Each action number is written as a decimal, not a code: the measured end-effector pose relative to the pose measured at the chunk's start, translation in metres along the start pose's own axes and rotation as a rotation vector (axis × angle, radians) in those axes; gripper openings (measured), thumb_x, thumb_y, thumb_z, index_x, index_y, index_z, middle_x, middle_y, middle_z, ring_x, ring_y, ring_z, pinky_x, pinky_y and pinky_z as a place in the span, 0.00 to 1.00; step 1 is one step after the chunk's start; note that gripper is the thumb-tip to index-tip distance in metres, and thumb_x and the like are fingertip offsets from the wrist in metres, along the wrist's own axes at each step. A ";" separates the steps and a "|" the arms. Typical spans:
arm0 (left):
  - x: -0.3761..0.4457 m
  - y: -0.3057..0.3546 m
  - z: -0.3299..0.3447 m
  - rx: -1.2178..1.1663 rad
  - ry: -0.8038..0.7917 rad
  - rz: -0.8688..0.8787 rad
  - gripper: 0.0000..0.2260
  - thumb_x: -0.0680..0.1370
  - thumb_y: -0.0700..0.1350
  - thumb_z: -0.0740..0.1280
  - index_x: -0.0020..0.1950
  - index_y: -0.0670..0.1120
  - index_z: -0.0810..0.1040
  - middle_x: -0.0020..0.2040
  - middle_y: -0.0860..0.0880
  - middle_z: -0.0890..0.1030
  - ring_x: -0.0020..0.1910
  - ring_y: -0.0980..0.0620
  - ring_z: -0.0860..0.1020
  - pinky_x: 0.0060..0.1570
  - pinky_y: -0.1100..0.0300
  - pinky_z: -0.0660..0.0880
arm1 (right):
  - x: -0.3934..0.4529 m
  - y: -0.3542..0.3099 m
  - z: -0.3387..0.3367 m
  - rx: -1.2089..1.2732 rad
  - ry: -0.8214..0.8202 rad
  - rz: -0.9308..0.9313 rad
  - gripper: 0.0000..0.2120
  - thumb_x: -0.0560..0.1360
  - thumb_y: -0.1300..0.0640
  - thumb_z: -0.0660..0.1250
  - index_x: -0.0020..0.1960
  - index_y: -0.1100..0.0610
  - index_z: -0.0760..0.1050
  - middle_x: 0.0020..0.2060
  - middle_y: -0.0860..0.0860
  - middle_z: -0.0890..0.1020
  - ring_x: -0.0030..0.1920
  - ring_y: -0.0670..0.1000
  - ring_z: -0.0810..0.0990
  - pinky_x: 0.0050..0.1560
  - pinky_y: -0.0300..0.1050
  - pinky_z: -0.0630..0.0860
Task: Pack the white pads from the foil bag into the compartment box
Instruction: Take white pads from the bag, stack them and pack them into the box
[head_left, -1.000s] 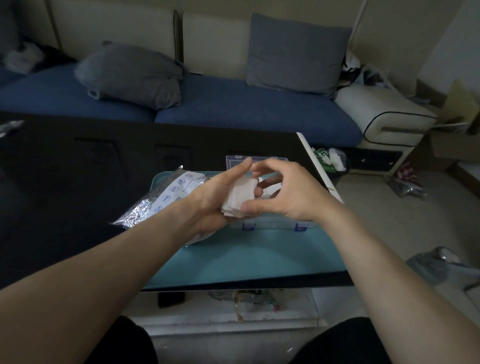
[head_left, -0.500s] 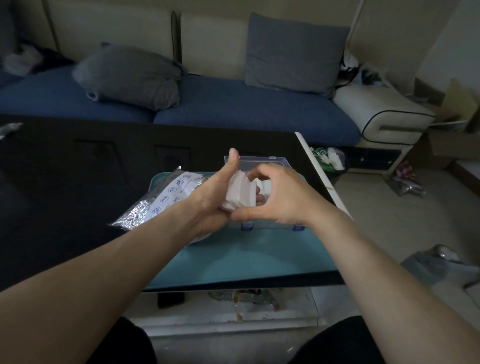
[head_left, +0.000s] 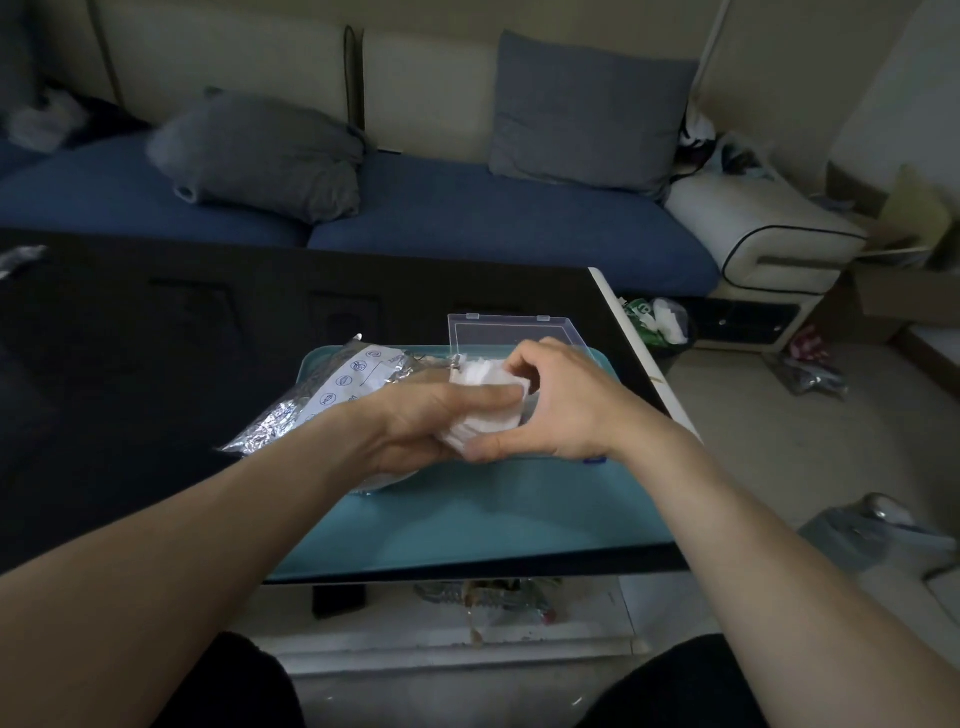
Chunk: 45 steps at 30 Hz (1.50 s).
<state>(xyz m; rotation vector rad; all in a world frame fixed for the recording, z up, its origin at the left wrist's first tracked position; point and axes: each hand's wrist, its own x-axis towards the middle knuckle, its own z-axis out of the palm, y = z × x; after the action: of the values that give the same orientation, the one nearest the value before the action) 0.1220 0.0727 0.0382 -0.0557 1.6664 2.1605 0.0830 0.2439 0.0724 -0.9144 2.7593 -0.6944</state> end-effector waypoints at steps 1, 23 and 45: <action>0.000 -0.002 -0.001 0.021 0.009 0.007 0.16 0.69 0.40 0.76 0.56 0.41 0.81 0.49 0.42 0.83 0.47 0.47 0.81 0.53 0.50 0.75 | -0.001 0.002 -0.001 0.052 -0.029 0.007 0.34 0.57 0.36 0.83 0.56 0.46 0.73 0.53 0.42 0.75 0.52 0.43 0.75 0.46 0.36 0.72; -0.006 -0.001 0.004 0.529 0.264 0.269 0.26 0.63 0.44 0.83 0.59 0.46 0.80 0.46 0.47 0.84 0.38 0.58 0.81 0.35 0.64 0.76 | 0.004 0.028 0.002 0.550 0.003 -0.111 0.06 0.72 0.60 0.77 0.44 0.53 0.81 0.38 0.48 0.85 0.41 0.48 0.84 0.45 0.50 0.83; 0.000 0.009 0.004 -0.143 0.143 0.014 0.19 0.82 0.55 0.59 0.61 0.41 0.77 0.44 0.43 0.80 0.36 0.51 0.78 0.33 0.61 0.76 | 0.006 0.034 -0.002 1.179 -0.060 0.167 0.10 0.78 0.68 0.66 0.56 0.58 0.79 0.51 0.56 0.85 0.48 0.52 0.85 0.44 0.47 0.83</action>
<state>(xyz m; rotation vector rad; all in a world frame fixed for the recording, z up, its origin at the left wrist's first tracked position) 0.1194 0.0749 0.0479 -0.2449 1.5878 2.3320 0.0597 0.2645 0.0579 -0.3876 1.7584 -1.8481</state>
